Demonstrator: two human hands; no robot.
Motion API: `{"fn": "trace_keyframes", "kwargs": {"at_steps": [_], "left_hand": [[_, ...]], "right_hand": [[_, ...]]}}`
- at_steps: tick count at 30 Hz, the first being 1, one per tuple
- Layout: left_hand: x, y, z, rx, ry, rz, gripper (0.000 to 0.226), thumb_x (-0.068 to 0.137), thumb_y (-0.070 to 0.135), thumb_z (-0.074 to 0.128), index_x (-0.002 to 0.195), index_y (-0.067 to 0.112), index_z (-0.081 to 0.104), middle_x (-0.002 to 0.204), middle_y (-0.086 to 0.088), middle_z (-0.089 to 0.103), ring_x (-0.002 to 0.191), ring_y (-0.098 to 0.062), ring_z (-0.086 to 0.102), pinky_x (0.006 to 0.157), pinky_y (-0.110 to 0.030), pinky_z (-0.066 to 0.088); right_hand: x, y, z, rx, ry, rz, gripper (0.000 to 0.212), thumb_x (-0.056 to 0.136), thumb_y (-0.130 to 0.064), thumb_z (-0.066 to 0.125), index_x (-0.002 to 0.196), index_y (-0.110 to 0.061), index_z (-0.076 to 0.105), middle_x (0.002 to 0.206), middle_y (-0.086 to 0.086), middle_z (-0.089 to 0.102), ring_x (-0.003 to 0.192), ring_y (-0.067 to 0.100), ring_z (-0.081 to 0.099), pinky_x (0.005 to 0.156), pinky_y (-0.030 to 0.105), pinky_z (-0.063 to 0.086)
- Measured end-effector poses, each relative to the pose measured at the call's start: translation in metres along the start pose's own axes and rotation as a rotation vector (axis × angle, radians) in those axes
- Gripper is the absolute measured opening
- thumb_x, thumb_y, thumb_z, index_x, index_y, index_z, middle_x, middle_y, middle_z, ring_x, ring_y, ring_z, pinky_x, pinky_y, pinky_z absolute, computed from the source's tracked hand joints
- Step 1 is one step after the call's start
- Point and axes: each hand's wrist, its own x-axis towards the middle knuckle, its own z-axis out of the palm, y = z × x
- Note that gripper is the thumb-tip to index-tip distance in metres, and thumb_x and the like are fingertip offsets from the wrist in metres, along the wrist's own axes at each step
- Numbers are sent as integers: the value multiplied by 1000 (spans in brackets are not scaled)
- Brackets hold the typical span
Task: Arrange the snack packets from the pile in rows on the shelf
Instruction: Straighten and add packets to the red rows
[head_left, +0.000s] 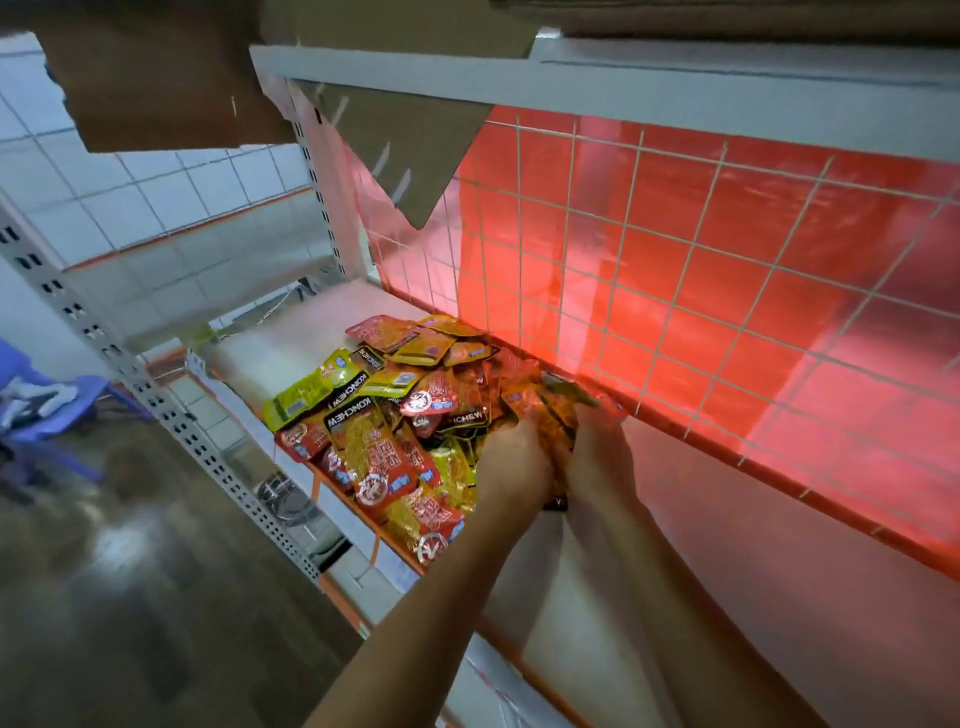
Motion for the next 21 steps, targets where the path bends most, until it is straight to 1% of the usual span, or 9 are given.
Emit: {"fn": "trace_keyframes", "kwargs": {"at_steps": [6,9,11,14,15,17,18,19,21], "left_hand": [[6,-1,-3,-3,-9,-89,24,91,17,46,101,8,66,101,-15,67,93,-33,60,72,-36,38],[-3,-5,-5,-127,61,-47,31,82,17,44,98,10,69,93,-12,68,85,-31,61,70,-33,41],[-10,-11,-5,-215,107,18,30,77,8,50,98,10,71,91,-10,69,83,-27,62,72,-29,44],[-21,-14,-7,-340,122,71,28,77,-2,56,98,12,68,92,-5,65,83,-18,61,76,-30,50],[-26,-13,-8,-392,126,73,27,79,-2,58,100,13,65,94,-3,63,83,-13,61,76,-30,52],[-36,-9,-12,-528,124,38,33,83,0,66,111,15,59,103,-4,60,85,-2,61,72,-20,53],[-40,-8,-14,-610,115,4,40,83,2,70,118,14,55,108,-6,57,85,1,60,69,-13,51],[-44,-7,-16,-658,108,-34,47,82,6,73,124,11,53,112,-8,54,86,1,60,68,-10,50],[-51,-3,-18,-652,93,-78,56,78,20,78,127,11,52,112,-8,54,90,-7,60,72,-18,53]], "right_hand": [[2,1,12,-67,-34,49,39,80,-35,56,118,-26,56,122,-1,59,112,27,54,85,41,51],[-5,-7,3,54,-10,10,45,79,-20,52,123,-26,57,126,-2,59,109,21,57,86,32,48],[-14,-12,-2,151,-31,63,41,83,-9,50,122,-18,60,122,6,62,110,28,57,87,32,44],[-33,-22,-9,327,-28,57,45,86,-2,45,125,-19,60,125,5,62,116,20,55,97,27,41],[-40,-23,-12,391,-14,79,44,86,-1,44,122,-20,62,120,3,64,110,14,57,93,21,43],[-53,-23,-17,586,33,162,40,86,1,42,108,-24,65,100,-4,67,87,1,61,72,8,43],[-59,-22,-19,701,54,195,39,87,0,41,104,-25,65,95,-4,67,82,1,61,67,9,44],[-66,-20,-21,783,75,214,35,88,-3,41,104,-24,65,95,-2,67,85,8,63,69,15,48],[-81,-15,-25,877,125,231,28,86,-16,45,104,-20,65,99,5,68,91,21,63,78,34,49]]}}
